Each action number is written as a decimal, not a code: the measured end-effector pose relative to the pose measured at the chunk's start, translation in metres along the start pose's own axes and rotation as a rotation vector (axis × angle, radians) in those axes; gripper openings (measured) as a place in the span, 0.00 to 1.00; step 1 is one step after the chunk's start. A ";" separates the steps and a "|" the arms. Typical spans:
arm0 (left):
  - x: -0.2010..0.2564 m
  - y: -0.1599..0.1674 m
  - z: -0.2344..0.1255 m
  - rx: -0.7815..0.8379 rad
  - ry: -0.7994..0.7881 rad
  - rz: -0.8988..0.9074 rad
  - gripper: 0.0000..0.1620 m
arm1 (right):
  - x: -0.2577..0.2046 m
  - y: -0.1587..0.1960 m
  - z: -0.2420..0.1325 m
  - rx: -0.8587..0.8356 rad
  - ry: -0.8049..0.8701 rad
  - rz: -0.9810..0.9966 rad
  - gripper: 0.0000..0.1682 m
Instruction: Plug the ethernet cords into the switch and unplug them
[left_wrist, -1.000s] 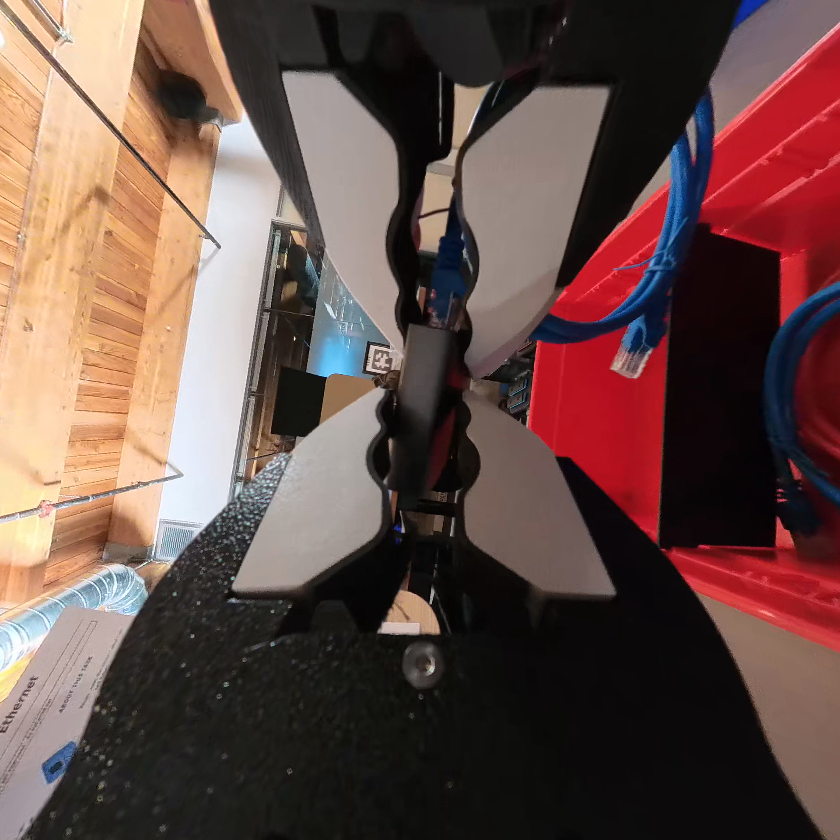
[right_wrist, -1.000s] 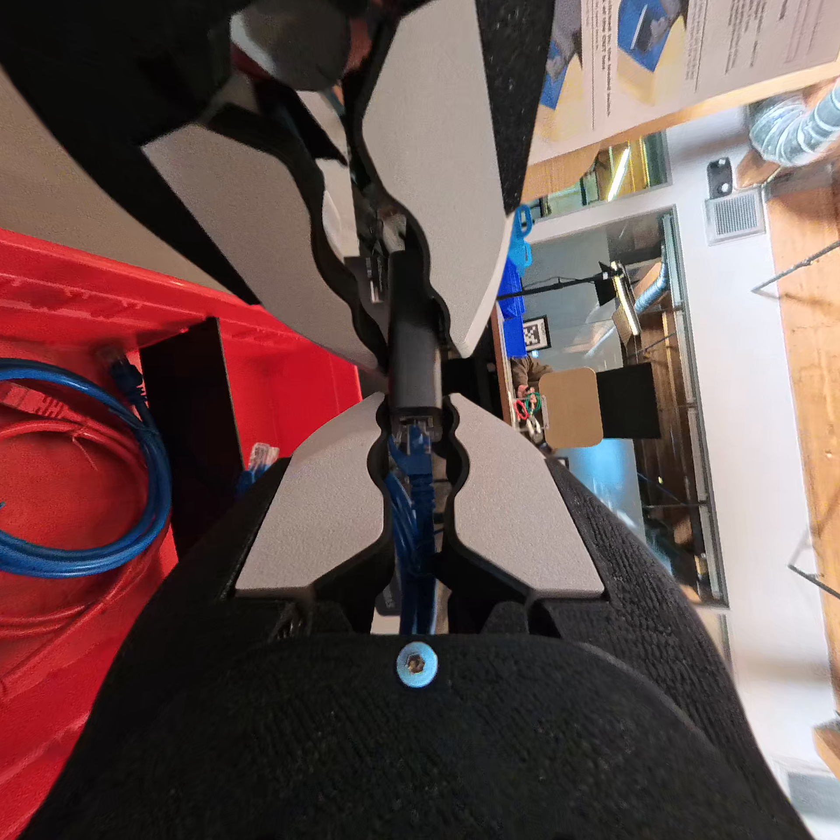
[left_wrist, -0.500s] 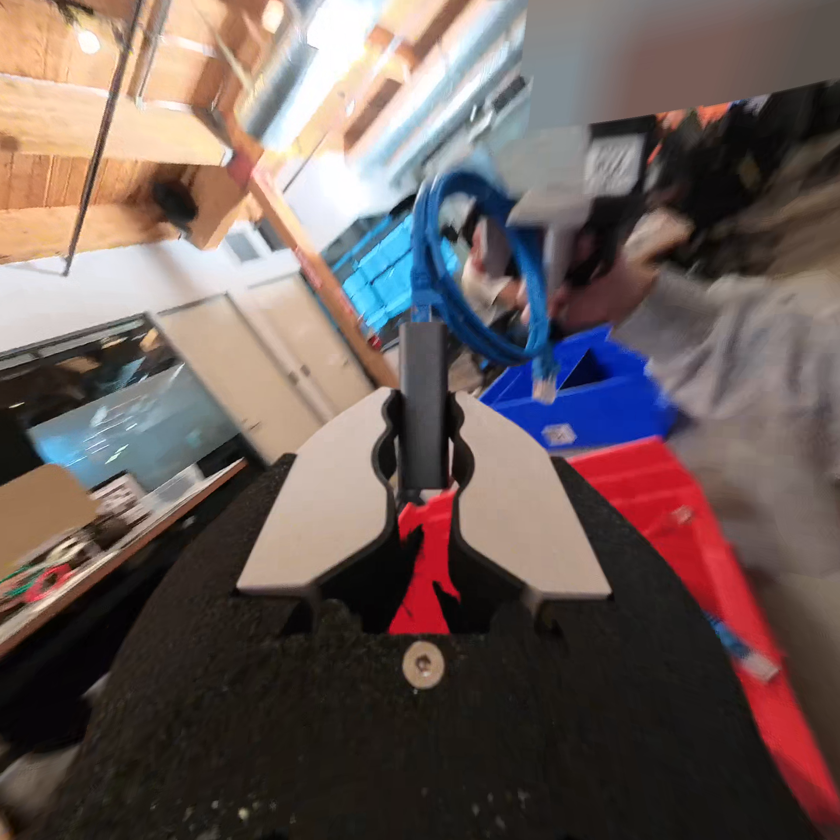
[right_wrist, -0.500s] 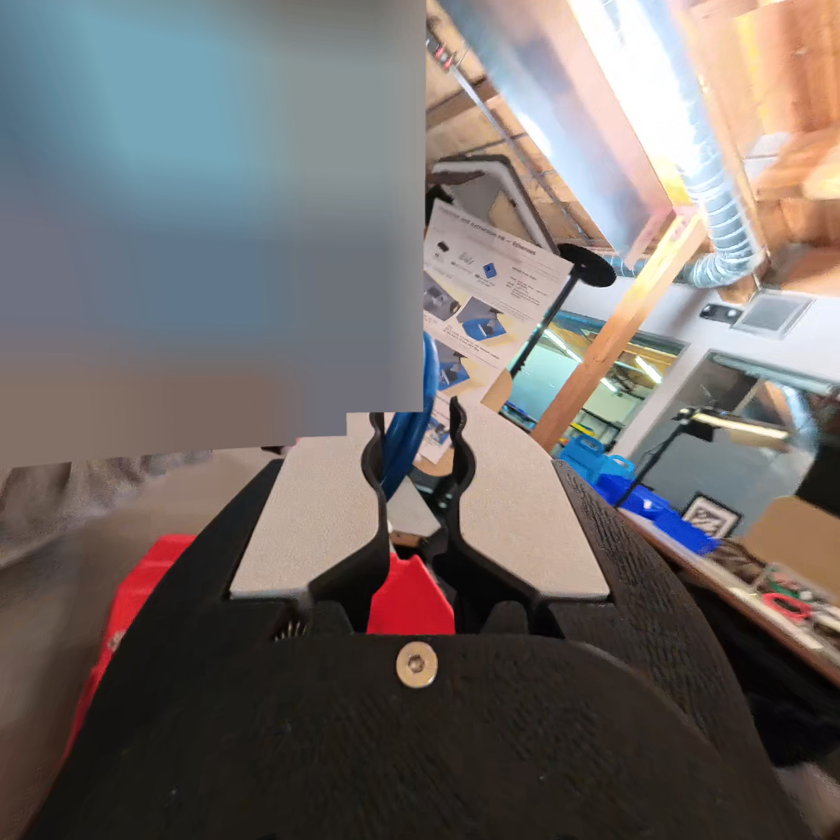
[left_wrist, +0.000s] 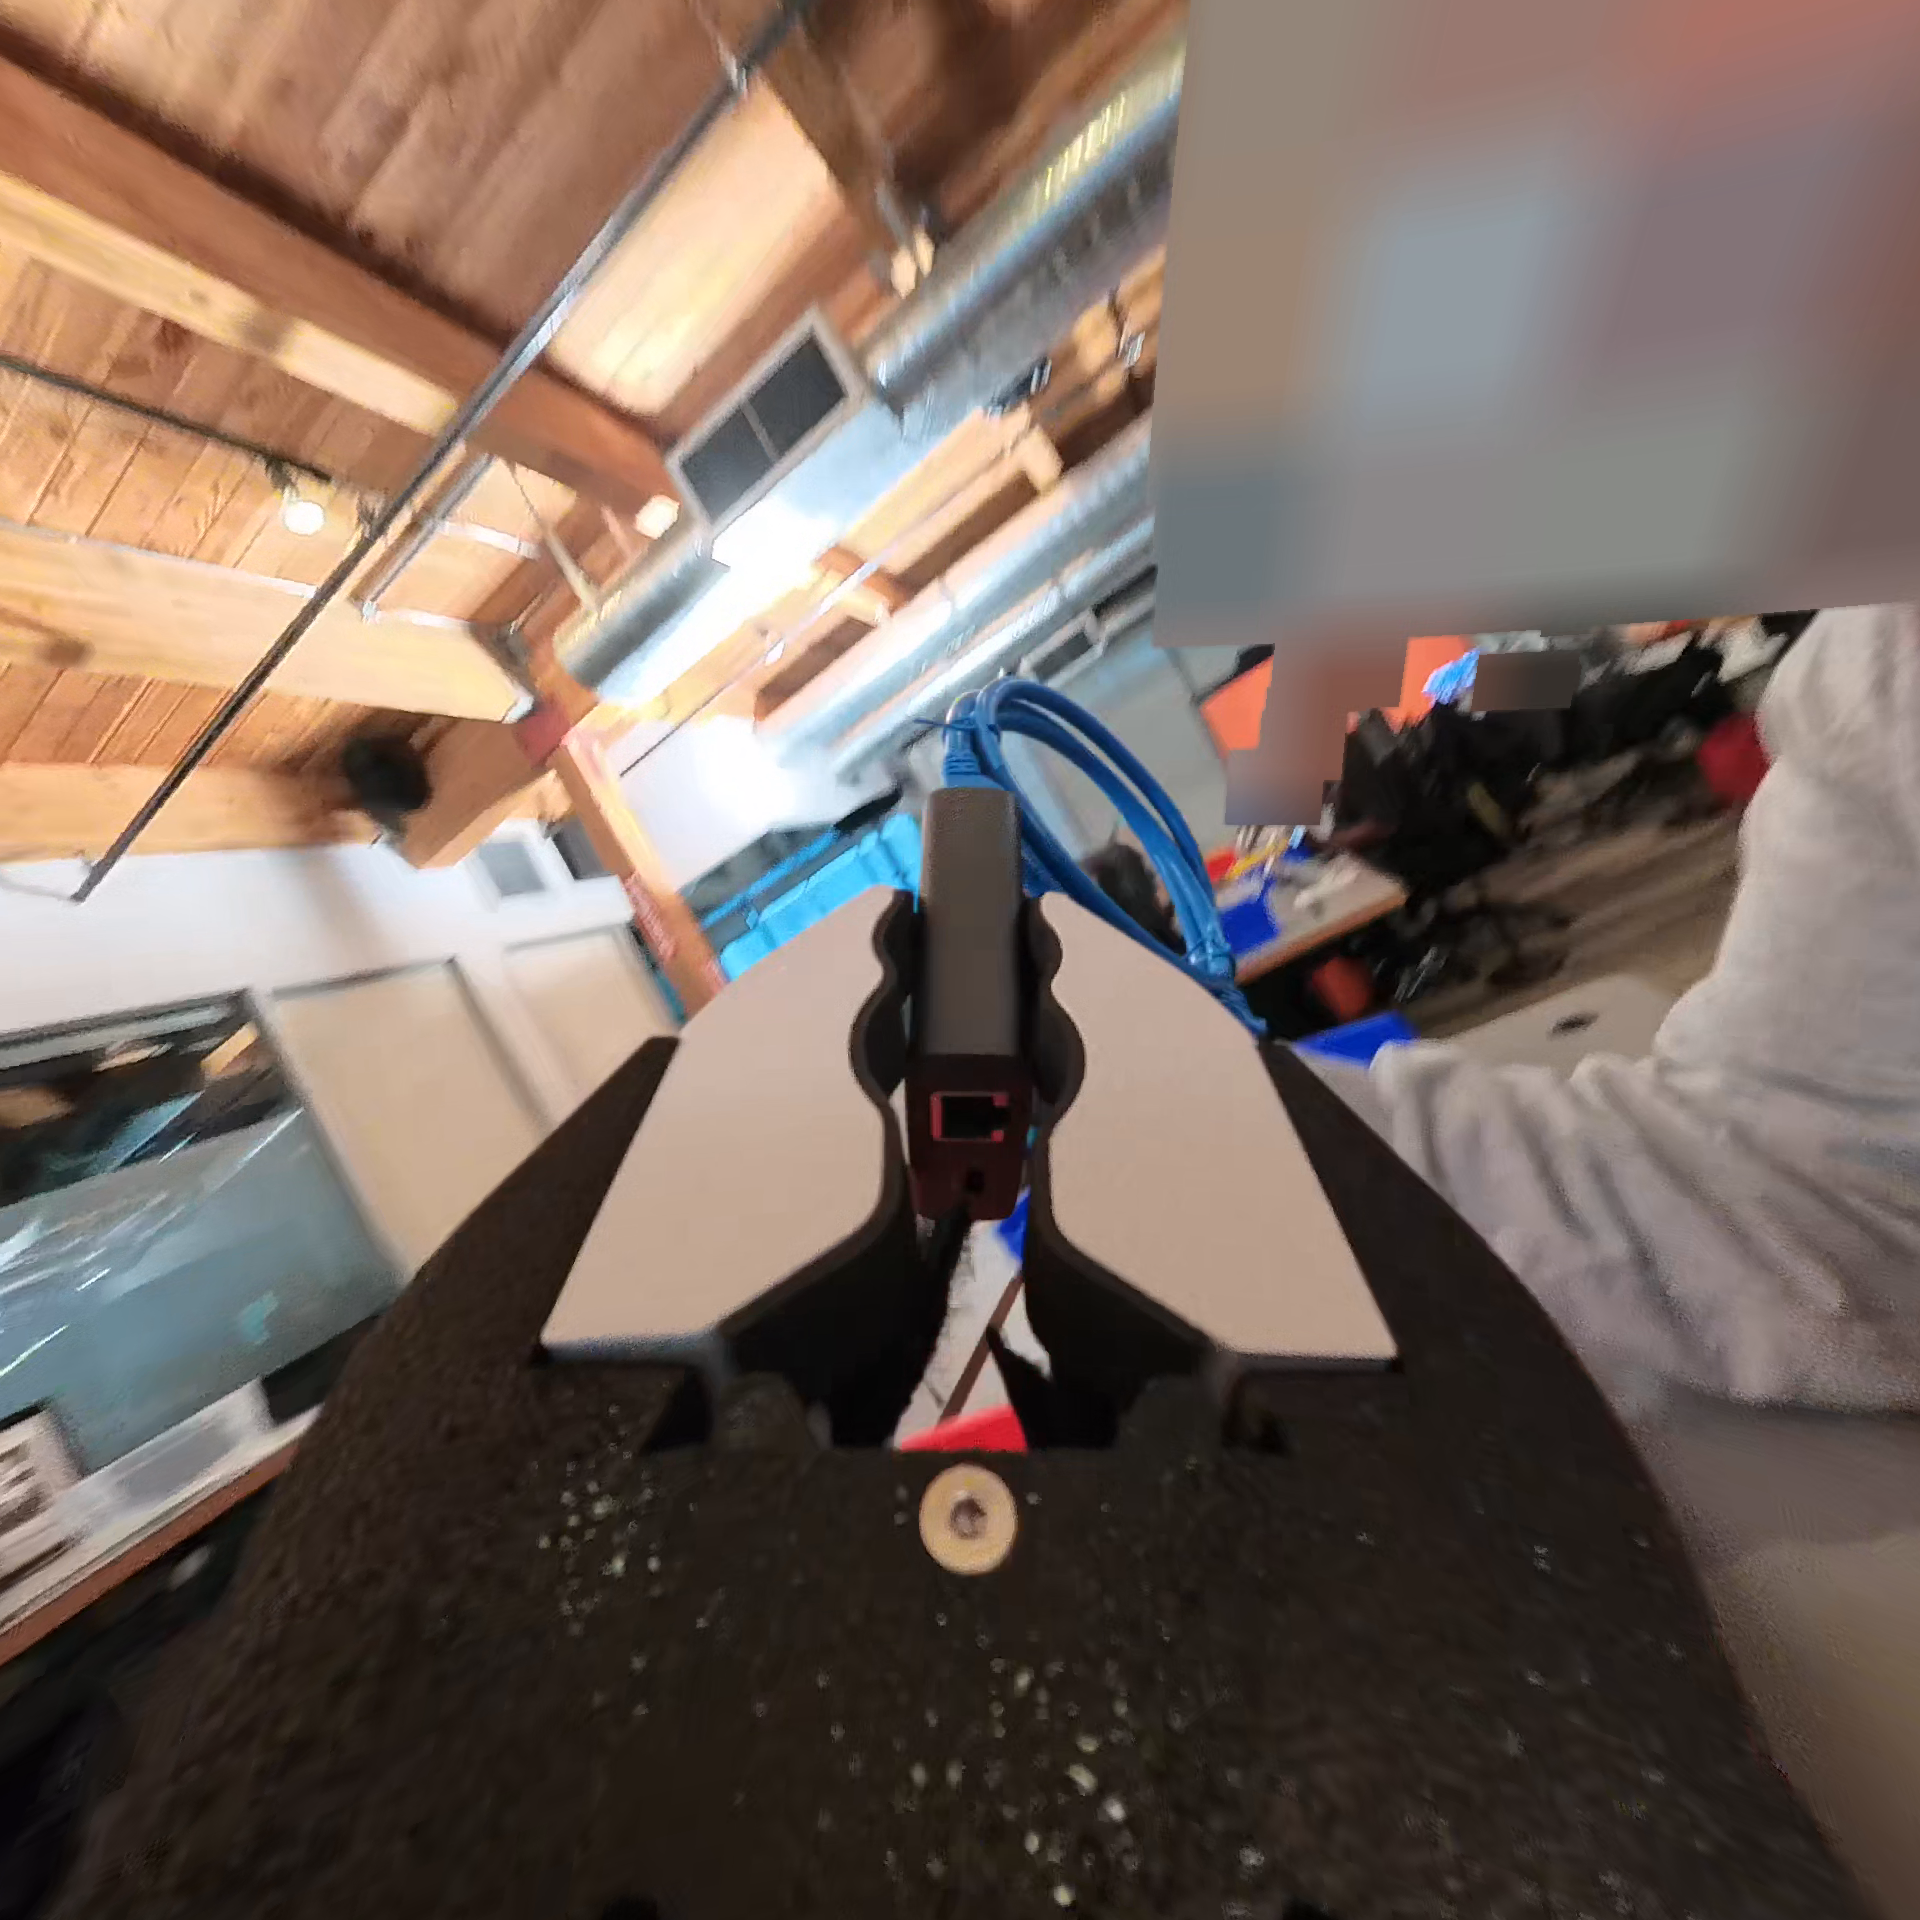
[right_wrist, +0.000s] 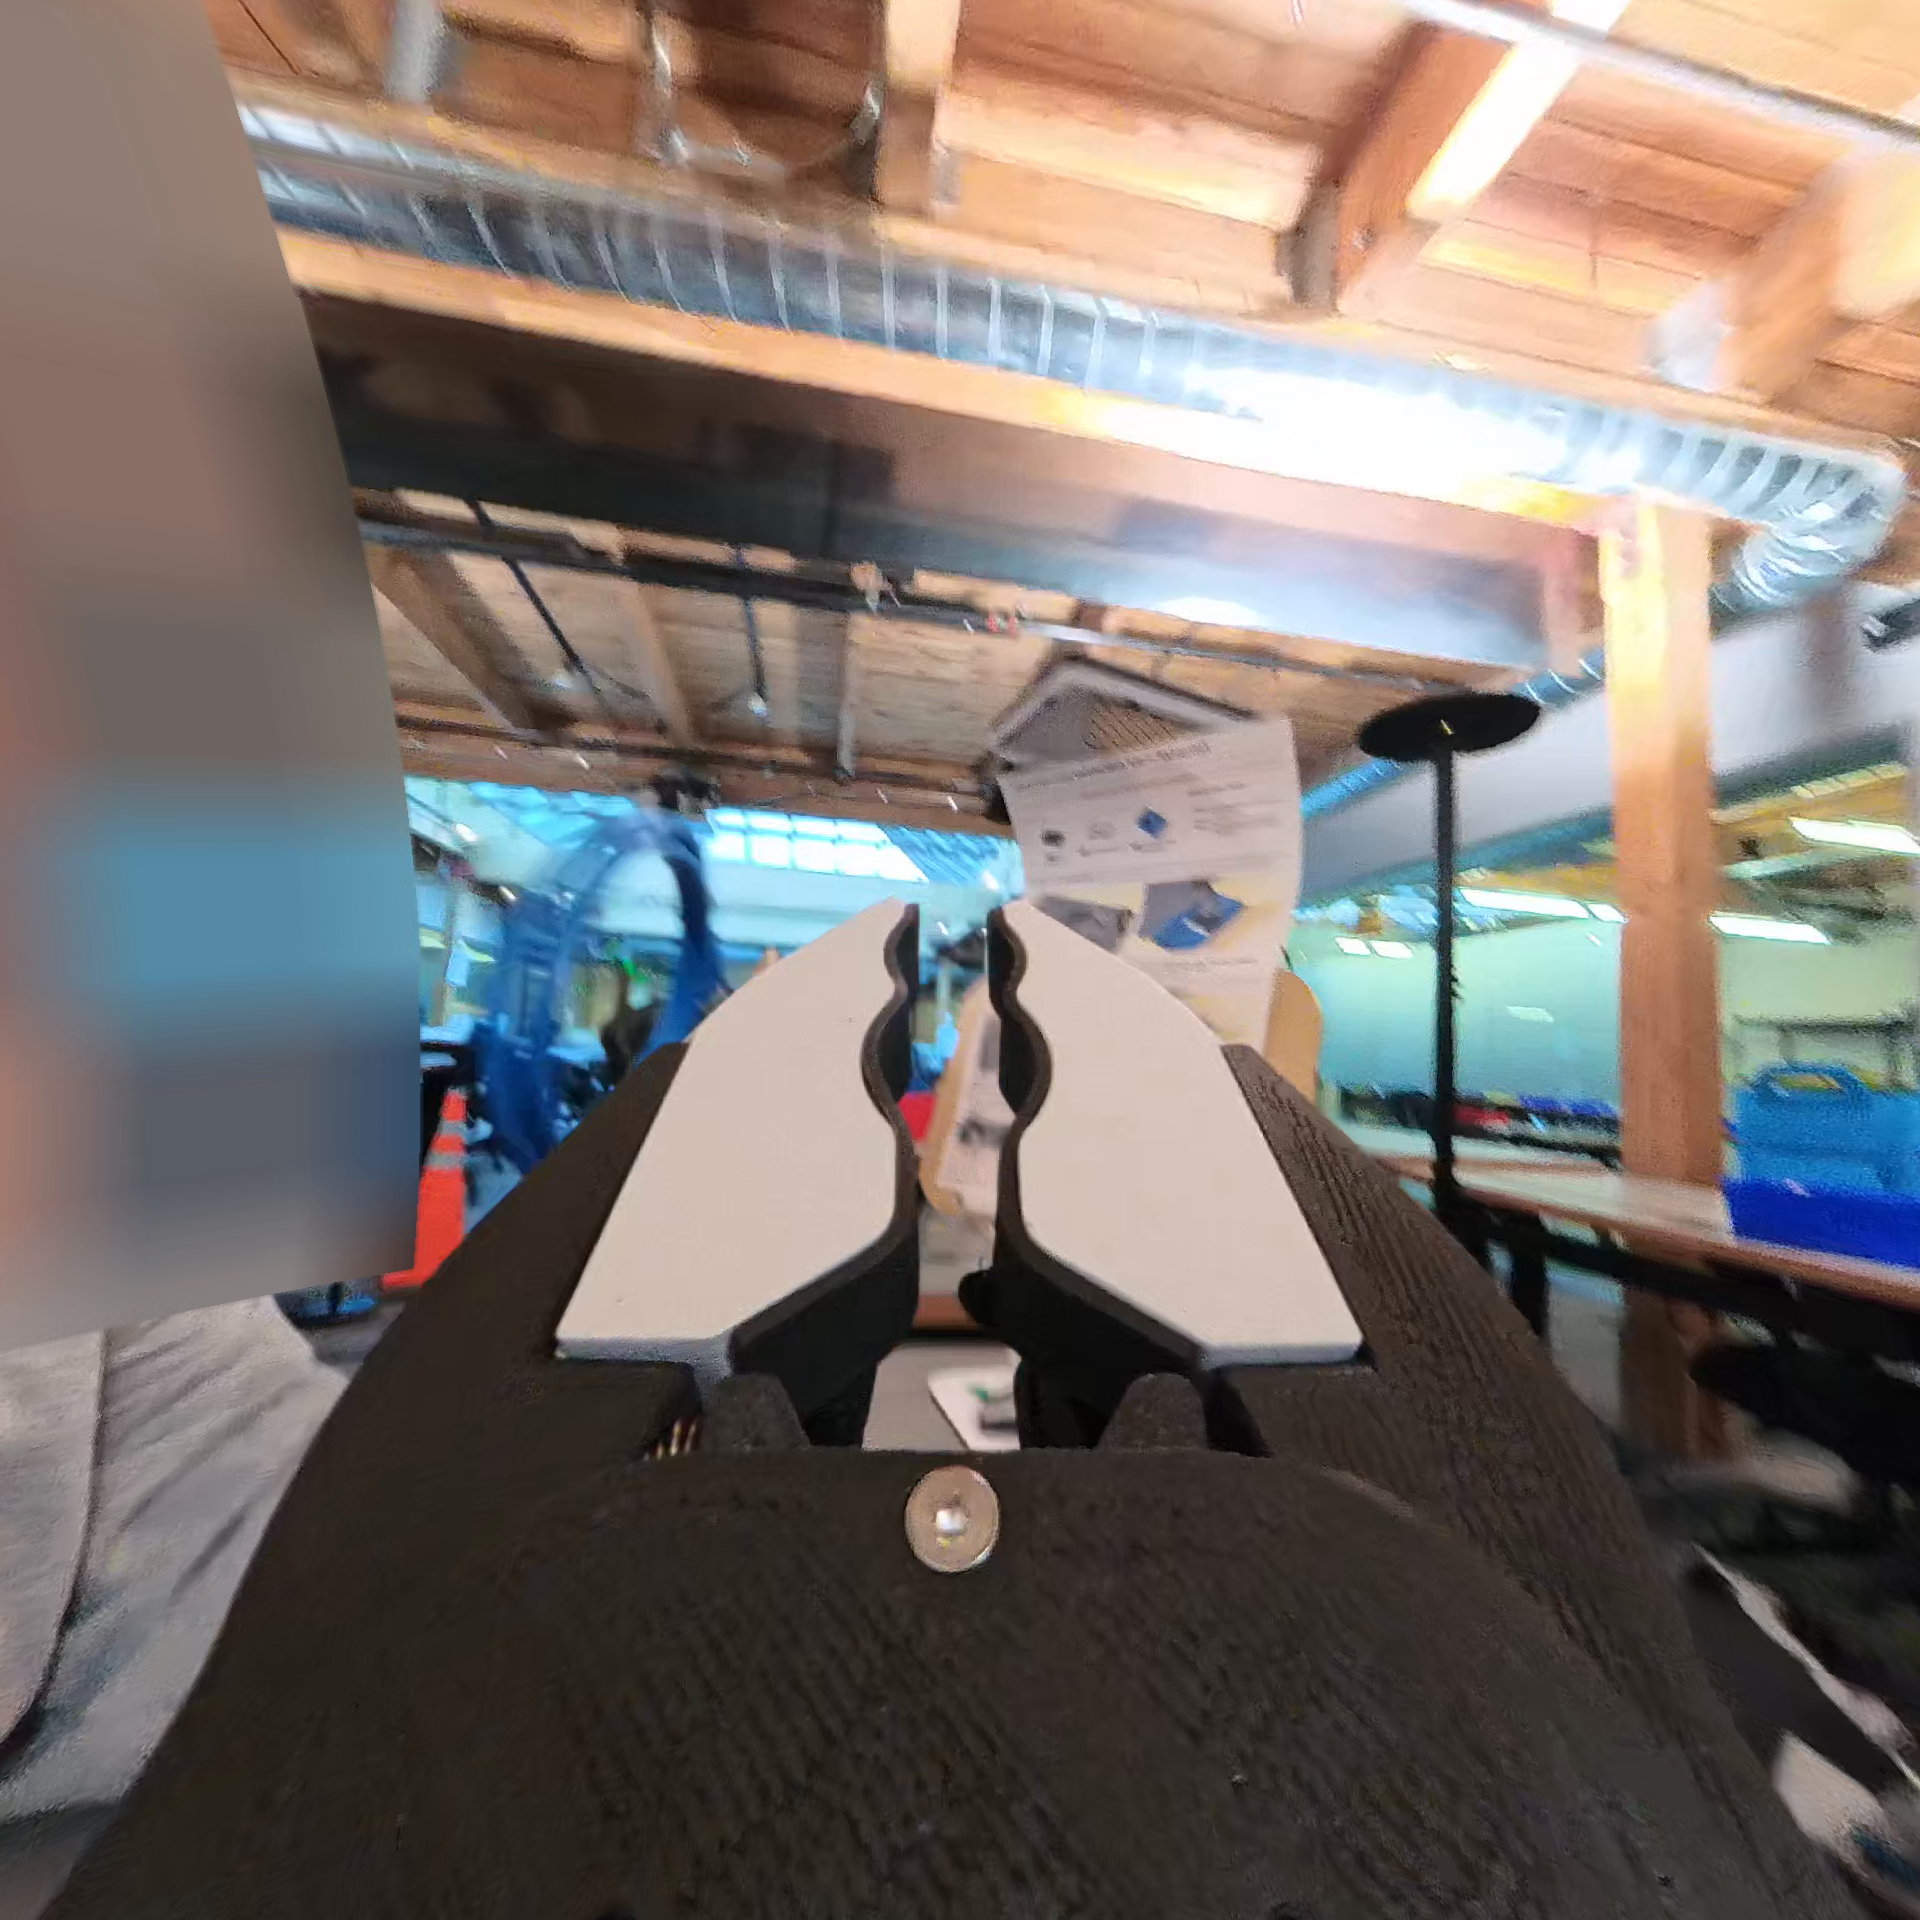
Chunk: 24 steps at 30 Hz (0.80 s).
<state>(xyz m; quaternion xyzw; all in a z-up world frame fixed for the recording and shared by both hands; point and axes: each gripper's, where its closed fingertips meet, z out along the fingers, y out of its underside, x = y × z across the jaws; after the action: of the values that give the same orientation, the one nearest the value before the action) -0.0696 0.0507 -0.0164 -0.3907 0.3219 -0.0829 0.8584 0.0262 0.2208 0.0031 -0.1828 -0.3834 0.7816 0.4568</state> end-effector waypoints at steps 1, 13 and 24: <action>0.001 -0.007 -0.001 0.063 0.013 -0.034 0.12 | 0.005 0.011 0.001 -0.059 0.029 -0.018 0.07; 0.016 -0.011 0.011 0.177 0.117 -0.153 0.12 | -0.084 0.124 0.077 -0.514 -0.245 -0.334 0.20; 0.032 0.019 0.026 0.014 0.177 -0.134 0.12 | -0.094 0.124 0.075 -0.497 -0.309 -0.314 0.12</action>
<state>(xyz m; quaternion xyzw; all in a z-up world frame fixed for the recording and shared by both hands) -0.0306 0.0677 -0.0332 -0.3966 0.3690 -0.1765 0.8218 -0.0445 0.0721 -0.0502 -0.1068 -0.6507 0.6026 0.4495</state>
